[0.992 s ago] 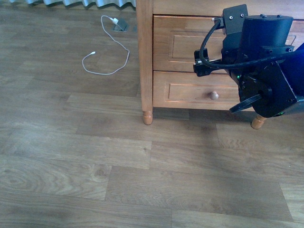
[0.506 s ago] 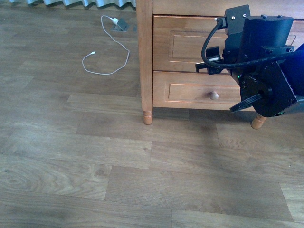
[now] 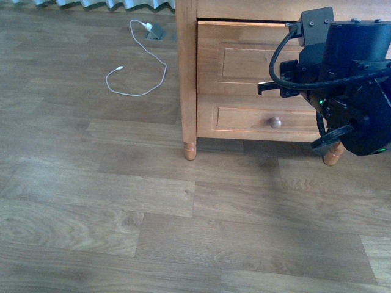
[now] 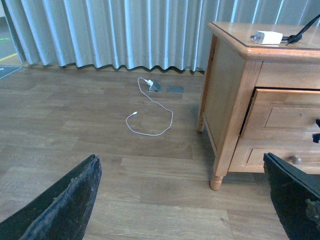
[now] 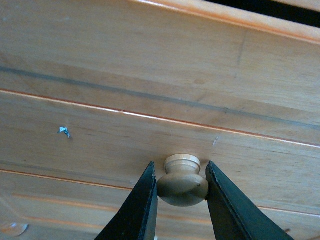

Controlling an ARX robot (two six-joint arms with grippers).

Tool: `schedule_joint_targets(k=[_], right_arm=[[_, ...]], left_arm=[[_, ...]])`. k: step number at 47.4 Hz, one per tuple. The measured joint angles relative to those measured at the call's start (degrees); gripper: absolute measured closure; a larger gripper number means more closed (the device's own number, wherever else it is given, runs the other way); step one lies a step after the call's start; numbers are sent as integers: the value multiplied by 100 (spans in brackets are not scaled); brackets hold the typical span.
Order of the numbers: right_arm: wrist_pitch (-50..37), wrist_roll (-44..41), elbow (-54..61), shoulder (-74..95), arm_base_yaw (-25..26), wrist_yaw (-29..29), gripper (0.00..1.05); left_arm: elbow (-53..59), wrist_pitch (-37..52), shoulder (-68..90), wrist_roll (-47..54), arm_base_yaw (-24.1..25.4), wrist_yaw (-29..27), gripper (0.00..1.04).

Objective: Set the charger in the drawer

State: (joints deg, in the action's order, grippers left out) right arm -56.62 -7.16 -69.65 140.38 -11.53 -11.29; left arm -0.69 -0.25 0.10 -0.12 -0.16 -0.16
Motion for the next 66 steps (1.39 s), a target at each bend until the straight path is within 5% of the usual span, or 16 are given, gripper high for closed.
schedule_joint_targets(k=[35, 48, 58, 66], right_arm=[[-1211, 688, 4382, -2297, 94, 1110, 82], [-883, 841, 5023, -3641, 444, 1294, 41], [680, 1296, 5320, -5692, 1134, 1657, 8], [2024, 1528, 5359, -7576, 1567, 1974, 8]], left_arm=[[0, 0, -2, 0, 0, 2, 6], [0, 0, 0, 0, 0, 0, 6], [0, 0, -2, 0, 0, 0, 6], [0, 0, 0, 0, 0, 0, 6]])
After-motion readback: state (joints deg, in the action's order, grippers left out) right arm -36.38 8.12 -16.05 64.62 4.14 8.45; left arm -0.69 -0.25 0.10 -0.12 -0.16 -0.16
